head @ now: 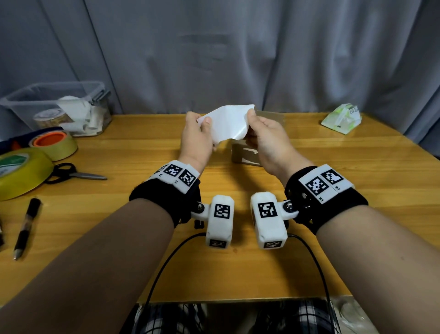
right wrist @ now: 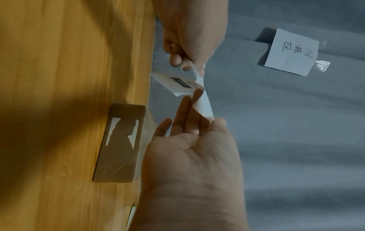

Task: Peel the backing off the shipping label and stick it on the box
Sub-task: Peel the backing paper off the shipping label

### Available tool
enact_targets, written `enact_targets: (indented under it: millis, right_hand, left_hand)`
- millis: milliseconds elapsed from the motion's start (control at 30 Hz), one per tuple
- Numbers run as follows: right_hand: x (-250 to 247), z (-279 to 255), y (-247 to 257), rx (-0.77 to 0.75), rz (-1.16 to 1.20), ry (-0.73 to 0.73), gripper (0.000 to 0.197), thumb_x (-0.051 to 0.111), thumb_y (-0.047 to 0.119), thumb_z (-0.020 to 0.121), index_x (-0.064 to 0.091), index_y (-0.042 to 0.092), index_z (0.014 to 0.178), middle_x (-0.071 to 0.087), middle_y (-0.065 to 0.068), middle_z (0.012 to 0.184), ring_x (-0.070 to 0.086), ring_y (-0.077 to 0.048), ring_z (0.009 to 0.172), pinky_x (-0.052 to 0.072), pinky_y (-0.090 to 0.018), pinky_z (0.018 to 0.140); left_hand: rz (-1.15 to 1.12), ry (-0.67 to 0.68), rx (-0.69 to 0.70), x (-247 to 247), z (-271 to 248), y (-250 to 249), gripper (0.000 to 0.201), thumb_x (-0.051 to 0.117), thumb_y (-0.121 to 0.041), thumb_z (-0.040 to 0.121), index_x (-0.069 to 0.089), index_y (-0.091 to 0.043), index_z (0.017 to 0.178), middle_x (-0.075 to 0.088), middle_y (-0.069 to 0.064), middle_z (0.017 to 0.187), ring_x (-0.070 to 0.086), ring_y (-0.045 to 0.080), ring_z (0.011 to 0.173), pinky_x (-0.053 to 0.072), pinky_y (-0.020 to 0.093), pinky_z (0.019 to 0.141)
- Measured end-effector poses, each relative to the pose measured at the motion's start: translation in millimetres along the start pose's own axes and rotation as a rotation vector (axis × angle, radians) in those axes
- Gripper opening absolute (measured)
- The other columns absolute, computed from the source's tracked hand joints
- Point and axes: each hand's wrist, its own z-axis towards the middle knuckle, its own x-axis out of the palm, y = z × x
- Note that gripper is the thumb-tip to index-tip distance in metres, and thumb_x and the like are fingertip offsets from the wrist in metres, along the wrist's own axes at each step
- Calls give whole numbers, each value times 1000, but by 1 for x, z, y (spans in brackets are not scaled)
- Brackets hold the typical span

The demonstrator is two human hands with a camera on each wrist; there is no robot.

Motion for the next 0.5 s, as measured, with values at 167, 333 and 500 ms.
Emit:
enact_targets:
  millis: [167, 333, 500]
  right_hand:
    - [-1, -4, 2, -21, -57, 10, 31, 58, 32, 91, 62, 15, 65, 59, 13, 47, 53, 0, 46, 44, -22, 58]
    - [-7, 0, 0, 7, -114, -93, 27, 68, 32, 82, 64, 12, 65, 57, -1, 60, 52, -18, 63, 48, -34, 64]
    - [-4, 5, 5, -33, -168, -162, 33, 65, 21, 84, 54, 13, 53, 53, -1, 56, 49, -12, 56, 43, -25, 61]
  left_hand:
    - [108, -62, 33, 1, 1, -1, 29, 42, -22, 97, 46, 2, 111, 52, 7, 98, 48, 20, 88, 35, 24, 71]
    - [191, -41, 39, -3, 2, 1, 31, 42, -25, 97, 47, 1, 115, 54, 8, 100, 47, 20, 87, 34, 24, 71]
    - [295, 14, 48, -6, 4, 5, 29, 40, -26, 97, 45, -2, 113, 50, 4, 91, 46, 21, 81, 34, 28, 69]
